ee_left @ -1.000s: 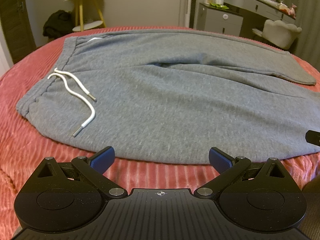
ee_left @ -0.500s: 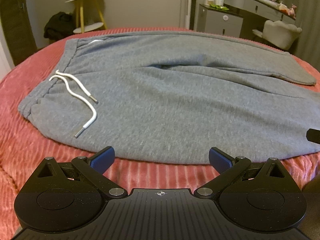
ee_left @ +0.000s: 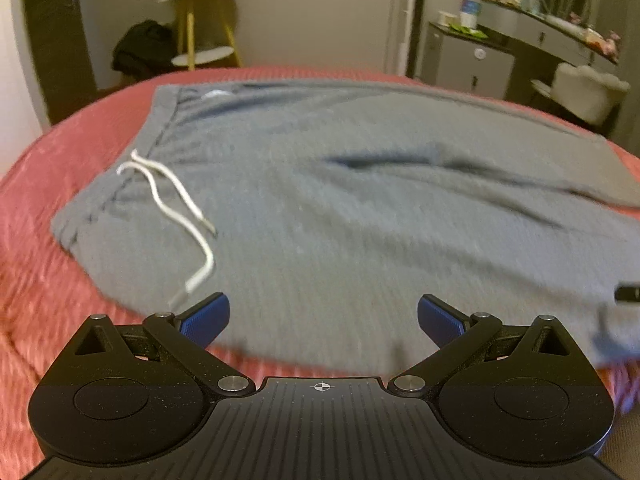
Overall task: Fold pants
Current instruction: 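Move the right tool to a pant leg hem and close on it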
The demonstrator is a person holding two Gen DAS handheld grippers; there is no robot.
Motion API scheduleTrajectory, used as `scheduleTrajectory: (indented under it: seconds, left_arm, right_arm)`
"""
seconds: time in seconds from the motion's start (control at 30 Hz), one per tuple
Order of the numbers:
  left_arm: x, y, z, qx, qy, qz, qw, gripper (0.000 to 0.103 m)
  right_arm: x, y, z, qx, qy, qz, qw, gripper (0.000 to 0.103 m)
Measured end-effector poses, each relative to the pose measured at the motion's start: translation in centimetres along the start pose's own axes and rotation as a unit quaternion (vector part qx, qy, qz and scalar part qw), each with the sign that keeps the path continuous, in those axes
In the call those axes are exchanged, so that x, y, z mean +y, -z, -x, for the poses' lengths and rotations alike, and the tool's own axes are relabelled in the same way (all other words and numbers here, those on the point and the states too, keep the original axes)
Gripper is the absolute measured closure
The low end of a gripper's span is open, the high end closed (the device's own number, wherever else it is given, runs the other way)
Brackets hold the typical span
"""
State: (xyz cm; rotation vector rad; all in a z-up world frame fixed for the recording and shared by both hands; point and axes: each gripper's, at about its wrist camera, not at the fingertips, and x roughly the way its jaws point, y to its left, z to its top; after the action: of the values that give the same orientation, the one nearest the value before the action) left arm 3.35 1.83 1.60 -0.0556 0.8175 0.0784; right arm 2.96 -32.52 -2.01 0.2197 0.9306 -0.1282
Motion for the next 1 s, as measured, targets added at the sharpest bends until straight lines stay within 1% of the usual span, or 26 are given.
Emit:
scheduleTrajectory:
  seconds: [0.1, 0.17, 0.27, 0.33, 0.43, 0.53, 0.57, 0.6, 0.67, 0.73, 0.8, 0.83, 0.87, 0.9, 0.93, 0.97, 1.0]
  left_arm:
    - [0.0, -2.8, -2.2, -0.016, -0.013, 0.026, 0.9994, 0.0]
    - [-0.1, -5.2, -4.5, -0.029, -0.04, 0.053, 0.9973, 0.0]
    - [-0.1, -7.8, -7.7, -0.05, -0.071, 0.082, 0.9928, 0.0]
    - [0.1, -9.2, -10.3, -0.056, -0.084, 0.105, 0.9894, 0.0]
    - [1.2, -10.1, -13.8, -0.053, -0.098, 0.131, 0.985, 0.0]
    - [2.1, -9.3, -15.3, -0.072, -0.124, 0.122, 0.9821, 0.0]
    - [2.5, -9.1, -15.5, -0.079, -0.13, 0.119, 0.9812, 0.0]
    - [3.0, -8.9, -15.7, -0.086, -0.135, 0.12, 0.9798, 0.0]
    - [3.8, -8.8, -16.1, -0.091, -0.14, 0.135, 0.9767, 0.0]
    - [4.8, -8.8, -16.6, -0.09, -0.138, 0.162, 0.9729, 0.0]
    - [5.4, -8.6, -17.0, -0.095, -0.136, 0.175, 0.9705, 0.0]
    - [5.6, -8.5, -17.1, -0.098, -0.138, 0.175, 0.97, 0.0]
    - [5.7, -8.4, -17.4, -0.1, -0.142, 0.172, 0.9697, 0.0]
    - [5.8, -8.3, -17.6, -0.101, -0.147, 0.172, 0.9688, 0.0]
    - [5.9, -8.2, -17.9, -0.1, -0.151, 0.172, 0.9683, 0.0]
    - [5.9, -8.2, -18.2, -0.099, -0.152, 0.172, 0.9682, 0.0]
    - [5.8, -8.1, -18.5, -0.1, -0.156, 0.17, 0.9678, 0.0]
  right_arm:
    - [-1.6, -1.6, -3.5, 0.038, 0.021, -0.02, 0.999, 0.004]
    - [-2.5, -2.1, -5.3, 0.056, 0.029, -0.028, 0.998, 0.004]
    - [-2.9, -2.5, -5.9, 0.056, 0.023, -0.03, 0.998, 0.004]
    - [-2.7, -3.2, -6.6, 0.078, 0.022, -0.019, 0.997, 0.004]
    - [-2.1, -4.3, -7.5, 0.119, 0.026, 0.018, 0.992, 0.004]
    - [-1.9, -6.2, -8.2, 0.169, 0.017, 0.044, 0.985, 0.004]
    - [-2.0, -7.4, -8.1, 0.167, 0.014, 0.046, 0.985, 0.004]
    - [-2.1, -8.8, -7.6, 0.135, 0.015, 0.043, 0.99, 0.004]
    - [-2.8, -12.9, -6.8, 0.043, 0.023, 0.022, 0.999, 0.004]
    - [-3.9, -17.8, -7.8, -0.008, 0.03, -0.032, 0.999, 0.004]
    - [-5.3, -22.8, -10.1, -0.021, 0.019, -0.098, 0.995, 0.004]
    - [-5.9, -25.2, -11.5, -0.026, 0.022, -0.135, 0.99, 0.006]
    - [-6.4, -27.2, -13.0, -0.028, 0.026, -0.161, 0.986, 0.009]
    - [-6.6, -29.2, -14.7, -0.028, 0.03, -0.18, 0.983, 0.016]
    - [-6.6, -30.6, -16.2, -0.026, 0.038, -0.192, 0.98, 0.02]
    - [-6.5, -31.8, -17.6, -0.02, 0.05, -0.203, 0.978, 0.027]
    - [-6.7, -33.0, -19.2, -0.014, 0.058, -0.221, 0.973, 0.036]
